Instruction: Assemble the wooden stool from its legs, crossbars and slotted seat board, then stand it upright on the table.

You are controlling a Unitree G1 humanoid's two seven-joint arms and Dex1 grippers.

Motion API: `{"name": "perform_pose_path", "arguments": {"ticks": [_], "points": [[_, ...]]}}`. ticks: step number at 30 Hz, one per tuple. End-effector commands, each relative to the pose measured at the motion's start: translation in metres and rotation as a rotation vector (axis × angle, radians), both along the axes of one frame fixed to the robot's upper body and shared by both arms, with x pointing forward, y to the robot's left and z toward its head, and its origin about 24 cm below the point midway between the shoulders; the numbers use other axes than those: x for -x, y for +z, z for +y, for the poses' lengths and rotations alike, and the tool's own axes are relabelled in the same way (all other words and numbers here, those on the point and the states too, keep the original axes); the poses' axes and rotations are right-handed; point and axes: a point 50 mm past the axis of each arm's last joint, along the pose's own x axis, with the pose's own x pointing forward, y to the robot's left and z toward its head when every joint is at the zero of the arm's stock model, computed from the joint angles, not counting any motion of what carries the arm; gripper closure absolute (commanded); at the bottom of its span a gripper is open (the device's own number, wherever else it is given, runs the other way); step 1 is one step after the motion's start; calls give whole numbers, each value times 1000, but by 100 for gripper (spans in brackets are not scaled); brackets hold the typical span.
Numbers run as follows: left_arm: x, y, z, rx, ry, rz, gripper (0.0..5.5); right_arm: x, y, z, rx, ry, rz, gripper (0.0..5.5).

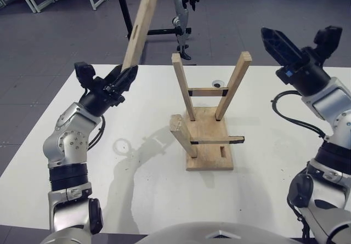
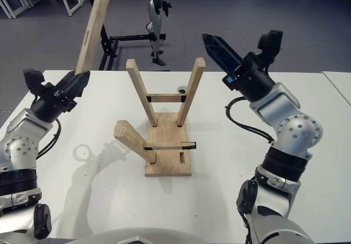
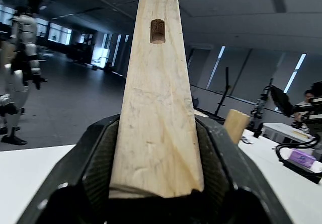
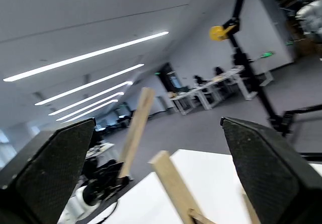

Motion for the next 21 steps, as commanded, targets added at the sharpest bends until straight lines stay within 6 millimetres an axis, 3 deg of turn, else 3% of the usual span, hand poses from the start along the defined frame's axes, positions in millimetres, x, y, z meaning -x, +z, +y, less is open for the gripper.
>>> {"name": "perform_pose_path", "arguments": {"ticks": [1,4,7,13,21], "points": [[4,18,-22,24,-215,-20,344,-5,9,28,-11,180,3,91],[7,34,-35,43,-388,-35,344,-13,3,47,30,283,36,53],[9,41,-48,59,-544,-26,344,-17,-3,54,59,312,51,0],[10,37,-63,58,-684,13,344,-19,0,62,87,371,33,0],[11,22,-72,55,-783,86,344,-7,7,72,116,515,-14,0]]}}
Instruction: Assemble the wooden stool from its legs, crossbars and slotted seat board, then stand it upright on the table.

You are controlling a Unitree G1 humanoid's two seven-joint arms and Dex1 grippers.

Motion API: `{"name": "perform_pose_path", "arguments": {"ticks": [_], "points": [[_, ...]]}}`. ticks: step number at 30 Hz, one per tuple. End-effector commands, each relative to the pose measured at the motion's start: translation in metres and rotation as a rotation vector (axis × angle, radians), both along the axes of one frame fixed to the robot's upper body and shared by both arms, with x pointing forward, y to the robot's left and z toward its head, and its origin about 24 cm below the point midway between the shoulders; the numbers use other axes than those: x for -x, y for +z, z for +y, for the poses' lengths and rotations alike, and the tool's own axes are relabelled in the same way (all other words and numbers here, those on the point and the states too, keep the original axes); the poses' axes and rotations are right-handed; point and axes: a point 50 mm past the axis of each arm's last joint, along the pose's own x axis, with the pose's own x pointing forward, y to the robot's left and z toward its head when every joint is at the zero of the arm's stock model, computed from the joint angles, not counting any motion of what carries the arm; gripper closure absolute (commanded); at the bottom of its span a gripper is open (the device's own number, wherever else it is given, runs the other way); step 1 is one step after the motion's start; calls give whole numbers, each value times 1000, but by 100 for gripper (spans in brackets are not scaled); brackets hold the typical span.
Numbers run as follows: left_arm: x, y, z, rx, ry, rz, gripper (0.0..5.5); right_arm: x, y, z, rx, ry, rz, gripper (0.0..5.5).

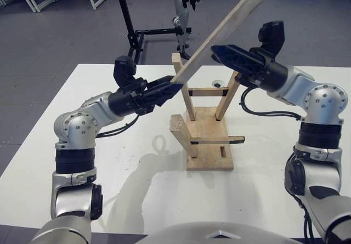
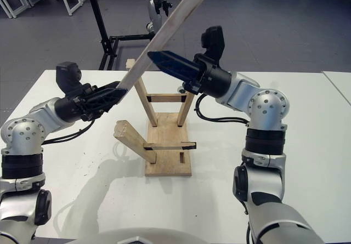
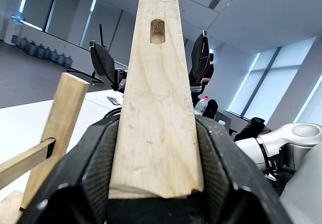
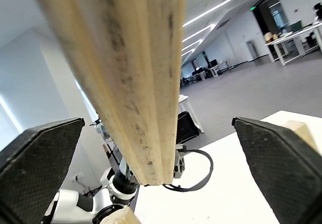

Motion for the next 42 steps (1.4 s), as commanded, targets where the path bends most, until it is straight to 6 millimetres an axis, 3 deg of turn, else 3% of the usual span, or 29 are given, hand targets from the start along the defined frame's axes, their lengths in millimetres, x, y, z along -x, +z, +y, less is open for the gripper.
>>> {"name": "perform_pose_path", "arguments": {"ticks": [1,17,23,24,30,34,39,42], "points": [[-1,-3,-5,-20,-53,15,344,5,7,6,12,51,-45,0],[0,-9,-16,-24,-118,24,344,10,-3,9,78,144,6,316],[0,-11,-15,-44,-116,23,344,10,-5,9,90,142,6,325],[-2,-12,-15,-56,-91,16,306,10,-5,9,90,138,4,326],[-4,-8,-13,-48,-84,30,214,7,-4,10,88,100,-7,343],[-7,-2,0,-48,-26,9,155,8,-6,8,81,81,-5,343],[-13,19,20,-24,86,-70,56,8,-10,7,81,50,-2,344],[-3,41,40,-25,213,-174,18,7,-13,8,64,5,4,344]]}}
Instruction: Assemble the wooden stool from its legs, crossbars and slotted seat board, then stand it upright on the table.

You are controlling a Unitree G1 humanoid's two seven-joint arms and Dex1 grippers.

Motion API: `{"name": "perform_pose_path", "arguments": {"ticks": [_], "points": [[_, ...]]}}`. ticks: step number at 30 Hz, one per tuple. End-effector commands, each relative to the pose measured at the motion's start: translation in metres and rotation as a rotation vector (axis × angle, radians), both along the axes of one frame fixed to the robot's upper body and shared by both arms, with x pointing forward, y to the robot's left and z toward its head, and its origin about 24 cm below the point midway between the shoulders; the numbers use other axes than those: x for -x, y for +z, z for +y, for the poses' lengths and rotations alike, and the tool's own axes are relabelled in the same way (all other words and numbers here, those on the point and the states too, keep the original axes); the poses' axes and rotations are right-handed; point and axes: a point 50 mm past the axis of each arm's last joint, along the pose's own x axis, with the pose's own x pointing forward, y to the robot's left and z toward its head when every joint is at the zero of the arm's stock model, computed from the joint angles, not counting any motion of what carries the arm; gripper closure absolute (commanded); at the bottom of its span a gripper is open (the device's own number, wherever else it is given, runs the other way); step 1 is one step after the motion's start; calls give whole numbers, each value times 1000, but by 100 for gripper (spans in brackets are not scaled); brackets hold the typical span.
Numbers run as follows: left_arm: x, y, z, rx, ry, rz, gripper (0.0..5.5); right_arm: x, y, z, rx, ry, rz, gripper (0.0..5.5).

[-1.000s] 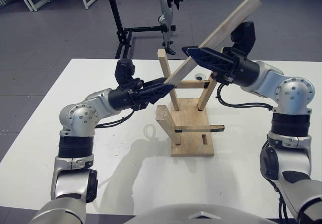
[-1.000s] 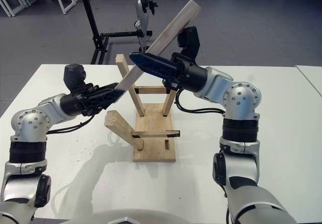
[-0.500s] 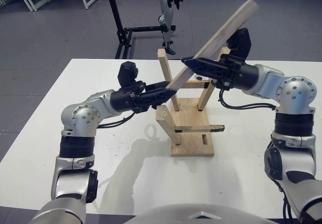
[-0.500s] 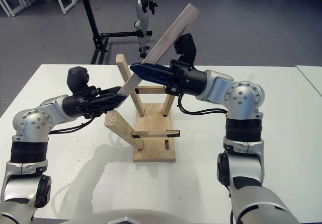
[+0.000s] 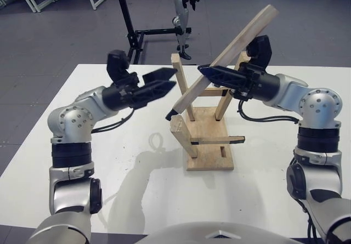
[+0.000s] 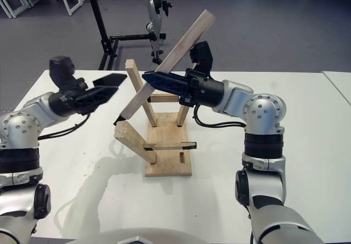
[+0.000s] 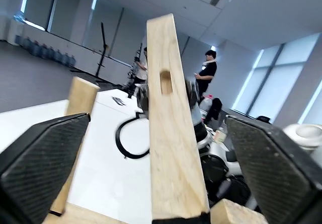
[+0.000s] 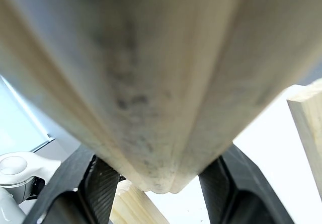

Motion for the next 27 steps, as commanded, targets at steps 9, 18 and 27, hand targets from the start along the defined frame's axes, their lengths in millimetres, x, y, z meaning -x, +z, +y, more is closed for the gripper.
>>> {"name": "perform_pose_path", "arguments": {"ticks": [9,18,27], "points": [[96,-58,18,-442,246,161,18,3,-11,-44,147,-269,-86,344],[117,-100,-31,-556,173,223,18,9,-20,-68,282,-347,-132,344],[104,-128,-58,-511,380,295,18,26,-41,-103,376,-418,-87,344]]}}
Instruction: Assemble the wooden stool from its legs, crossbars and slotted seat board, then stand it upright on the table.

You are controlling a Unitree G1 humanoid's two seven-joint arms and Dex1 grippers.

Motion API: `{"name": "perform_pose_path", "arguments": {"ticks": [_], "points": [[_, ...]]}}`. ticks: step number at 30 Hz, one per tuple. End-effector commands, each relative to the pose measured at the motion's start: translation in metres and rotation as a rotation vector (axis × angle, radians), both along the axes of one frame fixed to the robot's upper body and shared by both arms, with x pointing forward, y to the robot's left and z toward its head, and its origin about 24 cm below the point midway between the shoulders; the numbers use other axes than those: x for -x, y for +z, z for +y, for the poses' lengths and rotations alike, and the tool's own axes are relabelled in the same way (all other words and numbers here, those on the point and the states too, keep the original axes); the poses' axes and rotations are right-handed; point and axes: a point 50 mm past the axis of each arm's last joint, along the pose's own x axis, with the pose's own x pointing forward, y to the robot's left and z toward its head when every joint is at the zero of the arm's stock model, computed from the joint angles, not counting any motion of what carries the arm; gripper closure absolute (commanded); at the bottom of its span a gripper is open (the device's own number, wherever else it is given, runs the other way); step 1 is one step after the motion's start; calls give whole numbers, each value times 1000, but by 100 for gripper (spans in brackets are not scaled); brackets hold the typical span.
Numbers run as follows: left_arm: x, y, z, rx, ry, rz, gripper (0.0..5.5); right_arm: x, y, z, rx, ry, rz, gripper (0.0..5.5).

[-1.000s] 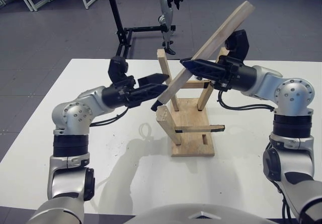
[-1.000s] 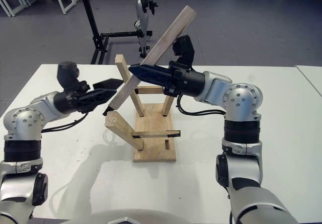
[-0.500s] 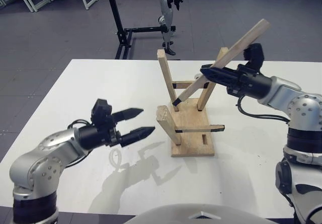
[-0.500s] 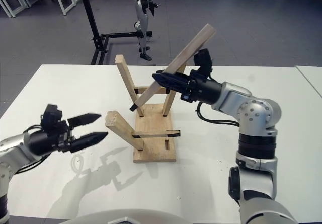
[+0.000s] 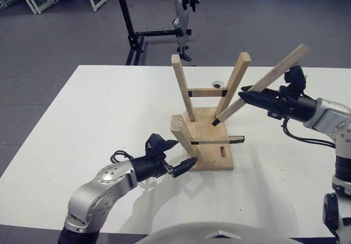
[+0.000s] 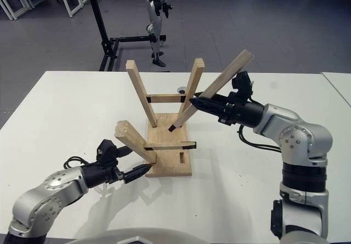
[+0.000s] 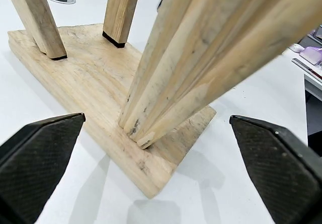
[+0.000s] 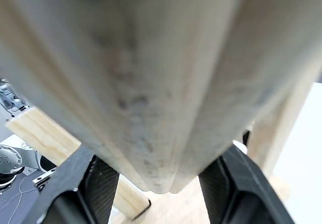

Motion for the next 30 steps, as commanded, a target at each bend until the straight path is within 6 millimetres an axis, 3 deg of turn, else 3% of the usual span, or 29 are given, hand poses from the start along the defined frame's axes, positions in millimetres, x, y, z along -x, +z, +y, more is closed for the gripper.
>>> {"name": "perform_pose_path", "arguments": {"ticks": [1,4,9,13,17,23,30], "points": [[-4,-11,-8,51,56,31,18,3,1,-22,80,-65,-33,344],[-7,-20,-12,76,103,55,18,12,-10,-34,192,-51,-30,344],[-15,-22,-8,49,143,47,18,36,-42,-19,328,92,-44,344],[-13,-24,-7,34,139,54,18,45,-42,-4,302,140,-89,347],[-4,-28,-7,36,67,83,18,45,-31,-2,300,153,-130,348],[-5,-39,24,-51,12,117,18,46,-12,11,267,207,-178,348],[-12,-35,28,-66,-7,95,18,56,-51,30,229,241,-94,348]]}}
